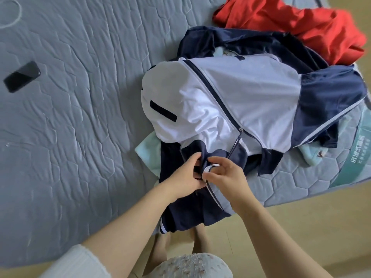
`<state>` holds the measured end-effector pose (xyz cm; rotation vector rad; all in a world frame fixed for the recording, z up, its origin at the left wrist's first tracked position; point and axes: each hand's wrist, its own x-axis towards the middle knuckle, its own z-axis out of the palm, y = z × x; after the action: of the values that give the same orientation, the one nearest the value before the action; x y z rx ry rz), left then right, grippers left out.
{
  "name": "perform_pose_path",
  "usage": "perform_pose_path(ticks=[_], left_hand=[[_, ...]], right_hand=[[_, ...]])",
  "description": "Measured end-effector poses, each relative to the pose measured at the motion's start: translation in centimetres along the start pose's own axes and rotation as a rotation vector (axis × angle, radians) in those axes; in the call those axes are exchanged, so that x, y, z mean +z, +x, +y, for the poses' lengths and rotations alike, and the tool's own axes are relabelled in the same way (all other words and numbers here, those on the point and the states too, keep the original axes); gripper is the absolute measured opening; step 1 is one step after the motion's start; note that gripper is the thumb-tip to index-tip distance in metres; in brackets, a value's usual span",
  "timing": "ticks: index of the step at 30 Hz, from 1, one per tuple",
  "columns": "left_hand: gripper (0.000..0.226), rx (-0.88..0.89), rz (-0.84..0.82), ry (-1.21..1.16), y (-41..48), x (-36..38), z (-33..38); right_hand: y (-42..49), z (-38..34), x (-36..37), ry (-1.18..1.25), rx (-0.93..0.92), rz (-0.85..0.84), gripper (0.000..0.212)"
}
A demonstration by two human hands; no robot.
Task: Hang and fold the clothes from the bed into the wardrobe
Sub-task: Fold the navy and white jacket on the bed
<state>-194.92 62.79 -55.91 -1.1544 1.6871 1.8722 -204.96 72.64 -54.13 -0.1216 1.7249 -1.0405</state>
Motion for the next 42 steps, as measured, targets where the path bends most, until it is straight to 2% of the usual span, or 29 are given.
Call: perform_pose_path(ticks=[2, 6, 9, 11, 16, 20, 23, 26, 30, 35, 39, 42], left_hand=[[0.080, 0.076, 0.066, -0.016, -1.1, -0.4, 0.9], [0.038, 0.149, 0.068, 0.100, -4.0, -1.3, 2.0], [0.018, 0.179, 0.208, 0.121, -6.7, -2.2, 2.9], [0.026, 0.221, 0.306, 0.070, -8.7, -2.9, 3.9], [0.030, 0.349, 0.459, -0.035, -14.1, -5.5, 7.2], [0.023, 0.462, 0.532, -0.111, -18.8, -8.4, 9.8], [0.023, 0.535, 0.575, -0.176, -22.0, -10.1, 11.1], [0.023, 0.567, 0.594, -0.232, -24.7, -11.4, 11.8], [0.020, 0.581, 0.616, -0.240, -28.3, -13.3, 11.8], [0.016, 0.605, 0.588, -0.170, -31.5, -14.3, 12.0], [0.019, 0.712, 0.569, -0.213, -34.3, -15.2, 13.3], [0.019, 0.816, 0.472, -0.057, -36.6, -15.6, 14.1]], right_hand=[[-1.2, -0.6, 0.2, 0.006, -0.029, -0.012, 0.032], [-3.4, -2.1, 0.5, 0.032, -0.091, -0.027, 0.030], [-5.3, -3.8, 1.5, 0.034, -0.147, -0.052, 0.027], [-6.7, -5.5, 2.2, 0.076, -0.193, -0.061, 0.025], [-10.2, -10.6, 4.3, 0.087, -0.333, -0.135, 0.031], [-11.9, -14.2, 6.1, -0.009, -0.405, 0.013, 0.035], [-12.9, -15.8, 7.7, -0.150, -0.395, 0.050, 0.047], [-13.8, -17.0, 9.4, -0.287, -0.422, 0.128, 0.047], [-15.7, -19.2, 10.9, -0.331, -0.556, 0.175, 0.019], [-17.8, -22.1, 12.1, -0.191, -0.571, 0.200, 0.022], [-19.9, -25.3, 13.0, -0.299, -0.735, 0.262, 0.018], [-21.6, -28.2, 13.8, -0.368, -0.797, 0.204, 0.020]])
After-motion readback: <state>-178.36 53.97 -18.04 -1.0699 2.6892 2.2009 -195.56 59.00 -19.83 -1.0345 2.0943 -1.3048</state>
